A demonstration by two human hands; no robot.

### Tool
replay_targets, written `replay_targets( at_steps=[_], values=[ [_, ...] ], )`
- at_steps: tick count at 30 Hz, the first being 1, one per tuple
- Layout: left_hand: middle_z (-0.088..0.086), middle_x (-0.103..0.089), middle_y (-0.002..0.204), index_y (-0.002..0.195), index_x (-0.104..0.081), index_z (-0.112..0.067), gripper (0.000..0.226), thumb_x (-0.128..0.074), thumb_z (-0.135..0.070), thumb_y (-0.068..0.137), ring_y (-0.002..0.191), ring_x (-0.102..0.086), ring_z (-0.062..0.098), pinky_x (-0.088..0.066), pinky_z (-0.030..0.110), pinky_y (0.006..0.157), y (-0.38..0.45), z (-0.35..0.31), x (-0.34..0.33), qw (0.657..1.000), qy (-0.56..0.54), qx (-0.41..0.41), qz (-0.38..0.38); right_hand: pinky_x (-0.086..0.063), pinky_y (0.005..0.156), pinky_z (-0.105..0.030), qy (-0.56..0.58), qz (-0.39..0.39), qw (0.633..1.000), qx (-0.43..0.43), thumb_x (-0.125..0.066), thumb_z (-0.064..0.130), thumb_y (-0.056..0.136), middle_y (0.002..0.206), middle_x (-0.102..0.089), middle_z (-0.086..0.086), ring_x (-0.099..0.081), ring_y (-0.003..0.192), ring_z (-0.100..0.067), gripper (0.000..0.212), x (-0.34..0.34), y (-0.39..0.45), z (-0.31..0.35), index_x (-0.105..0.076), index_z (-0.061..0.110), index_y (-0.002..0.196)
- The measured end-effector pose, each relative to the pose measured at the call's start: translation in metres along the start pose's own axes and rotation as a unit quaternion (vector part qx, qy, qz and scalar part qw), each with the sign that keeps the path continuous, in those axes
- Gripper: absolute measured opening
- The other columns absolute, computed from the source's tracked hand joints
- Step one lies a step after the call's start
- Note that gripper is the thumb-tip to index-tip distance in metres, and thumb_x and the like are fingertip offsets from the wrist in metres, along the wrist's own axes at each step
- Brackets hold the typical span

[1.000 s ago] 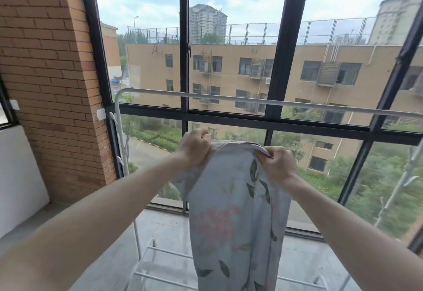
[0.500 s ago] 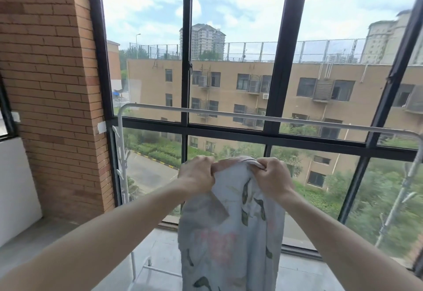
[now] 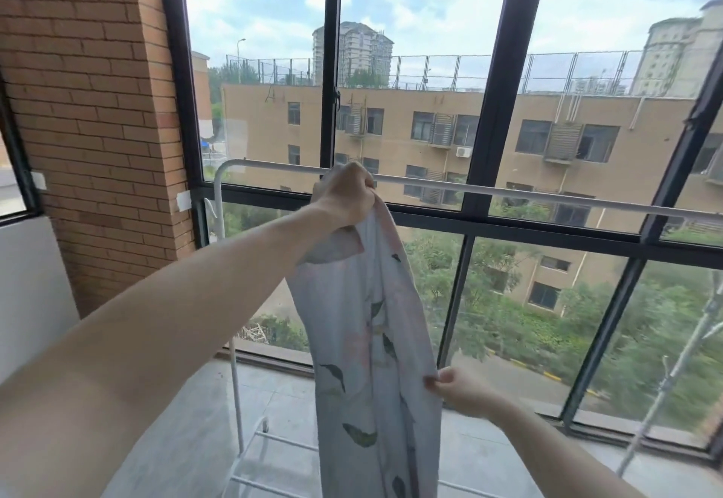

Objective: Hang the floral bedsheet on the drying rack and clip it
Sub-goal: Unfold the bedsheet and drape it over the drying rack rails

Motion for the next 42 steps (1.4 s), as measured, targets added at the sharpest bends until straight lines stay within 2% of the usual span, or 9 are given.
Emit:
replay_targets(
  at_steps=[7, 13, 15, 17, 19, 23, 27, 33, 42],
  values=[
    [0.002, -0.072, 0.088, 0.068, -0.071, -0.025, 0.034, -0.048, -0.004, 0.082, 0.09, -0.064, 0.028, -0.056, 0.036, 0.08, 0.018, 0.027, 0.035, 1.0, 0.01, 0.025, -0.012, -0.041, 0.062, -0.029, 0.281, -0.245, 0.926, -0.058, -0.045, 0.028, 0.107, 0.087, -0.072, -0.007, -0.061, 0.076, -0.025, 0.035, 0.08, 0.029, 0.014, -0.069, 0.013, 0.087],
    [0.009, -0.06, 0.078, 0.083, -0.065, -0.011, 0.021, -0.048, -0.014, 0.095, 0.079, -0.058, 0.033, -0.044, 0.034, 0.066, 0.062, 0.064, 0.1, 0.994, 0.045, 0.084, -0.06, -0.033, 0.048, -0.029, 0.447, -0.566, 0.657, 0.217, -0.041, 0.025, 0.105, 0.062, -0.041, 0.003, -0.037, 0.052, -0.008, 0.033, 0.315, -0.053, 0.185, -0.051, 0.021, 0.074],
    [0.008, -0.056, 0.076, 0.09, -0.061, -0.008, 0.02, -0.048, -0.02, 0.099, 0.076, -0.059, 0.032, -0.045, 0.033, 0.062, 0.072, 0.071, 0.12, 0.988, 0.062, 0.113, -0.082, -0.035, 0.056, -0.022, 0.269, -0.591, 0.685, 0.331, -0.046, 0.024, 0.103, 0.065, -0.044, 0.0, -0.038, 0.056, -0.003, 0.033, 0.336, -0.068, 0.214, -0.051, 0.015, 0.071],
    [0.011, -0.062, 0.082, 0.09, -0.063, -0.007, 0.023, -0.05, -0.024, 0.099, 0.076, -0.06, 0.03, -0.047, 0.032, 0.063, 0.076, 0.081, 0.138, 0.986, 0.071, 0.132, -0.072, -0.041, 0.06, -0.029, 0.053, -0.504, 0.809, 0.298, -0.054, 0.03, 0.099, 0.068, -0.053, -0.004, -0.045, 0.061, -0.01, 0.034, 0.338, -0.058, 0.205, -0.057, 0.01, 0.072],
    [0.012, -0.069, 0.086, 0.087, -0.07, -0.01, 0.025, -0.053, -0.025, 0.098, 0.075, -0.063, 0.029, -0.047, 0.03, 0.061, 0.075, 0.082, 0.158, 0.988, 0.055, 0.121, -0.084, -0.036, 0.053, -0.031, -0.002, -0.492, 0.829, 0.265, -0.055, 0.032, 0.101, 0.062, -0.047, -0.008, -0.04, 0.056, -0.016, 0.044, 0.353, -0.061, 0.184, -0.055, 0.002, 0.068],
    [0.006, -0.062, 0.065, 0.069, -0.06, -0.013, 0.033, -0.049, -0.017, 0.1, 0.055, -0.06, 0.019, -0.041, 0.02, 0.037, 0.08, 0.052, 0.172, 0.994, -0.024, 0.037, -0.099, -0.024, 0.053, -0.023, 0.243, -0.718, 0.577, 0.304, -0.045, 0.031, 0.104, 0.058, -0.033, 0.005, -0.031, 0.051, -0.002, 0.044, 0.392, -0.112, 0.18, -0.035, 0.026, 0.061],
    [0.003, -0.069, 0.081, 0.082, -0.071, -0.017, 0.028, -0.048, -0.013, 0.098, 0.08, -0.066, 0.027, -0.048, 0.029, 0.067, 0.072, 0.051, 0.155, 0.996, 0.079, 0.028, -0.017, -0.034, 0.055, -0.033, 0.094, -0.621, 0.727, 0.277, -0.045, 0.037, 0.1, 0.054, -0.042, -0.004, -0.04, 0.052, -0.02, 0.045, 0.345, -0.066, 0.177, -0.045, 0.014, 0.061],
    [0.011, -0.072, 0.109, 0.095, -0.076, -0.016, 0.03, -0.047, -0.008, 0.096, 0.096, -0.068, 0.033, -0.06, 0.041, 0.085, 0.05, 0.107, 0.156, 0.993, 0.037, 0.108, 0.013, -0.053, 0.046, -0.042, 0.107, -0.565, 0.791, 0.21, -0.045, 0.042, 0.106, 0.063, -0.062, -0.023, -0.061, 0.044, -0.036, 0.049, 0.316, -0.041, 0.133, -0.061, 0.005, 0.079],
    [-0.007, -0.036, 0.052, 0.068, -0.055, -0.027, 0.034, -0.049, -0.038, 0.1, 0.043, -0.029, 0.014, -0.025, 0.024, 0.043, 0.034, 0.06, 0.135, 0.986, -0.154, 0.053, 0.043, -0.056, 0.046, -0.033, -0.001, -0.363, 0.917, 0.166, -0.059, 0.078, 0.082, 0.096, -0.064, 0.004, -0.071, 0.067, -0.02, 0.059, 0.251, -0.046, 0.148, -0.062, 0.028, 0.113]
  ],
)
Point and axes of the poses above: each hand's wrist, its own y-axis towards the middle knuckle, its own x-axis out of the back of the hand, z = x × y, the point moved 1 cm from there along y, towards the middle knuckle
